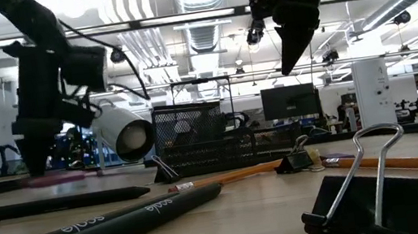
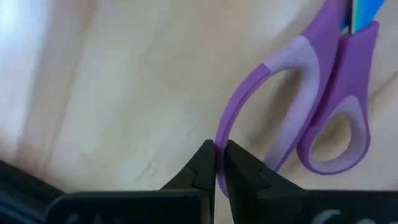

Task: Pick and place office supplies into organizer
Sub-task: Put the purple scissors into the black desk organizer

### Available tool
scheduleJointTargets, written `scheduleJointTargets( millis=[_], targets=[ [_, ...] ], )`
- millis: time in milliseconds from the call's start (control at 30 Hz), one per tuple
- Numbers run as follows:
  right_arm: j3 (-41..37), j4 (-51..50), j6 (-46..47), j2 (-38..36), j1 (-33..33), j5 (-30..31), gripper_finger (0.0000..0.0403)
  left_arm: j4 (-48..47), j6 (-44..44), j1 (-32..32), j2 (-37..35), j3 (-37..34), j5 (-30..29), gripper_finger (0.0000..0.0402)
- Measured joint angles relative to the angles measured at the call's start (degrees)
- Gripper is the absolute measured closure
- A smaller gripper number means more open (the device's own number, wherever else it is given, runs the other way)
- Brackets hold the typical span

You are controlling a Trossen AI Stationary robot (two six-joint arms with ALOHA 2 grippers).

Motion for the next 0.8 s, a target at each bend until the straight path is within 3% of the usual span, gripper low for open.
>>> scheduleJointTargets(
  millis=[233, 467, 633, 800],
  targets=[
    [0.0, 2.88, 1.12, 0.0, 0.0, 4.79, 0.0181, -10.35, -7.23, -6.79, -5.46, 3.98, -3.59, 0.04],
    [0.03, 8.14, 1.87, -0.02, 0.02, 13.06, 0.0181, -24.73, -11.48, -13.97, -8.32, 16.6, -11.95, 0.0401],
    [0.09, 9.08, 3.96, -0.04, 0.02, 17.5, 0.0181, -32.39, -10.52, -17.87, -6.15, 27.27, -20.05, 0.0401],
    [0.09, 9.08, 4.07, -0.37, 0.03, 21.05, 0.0181, -35.4, -2.73, -19.67, -0.32, 35.66, -25.62, 0.0401]
  ],
)
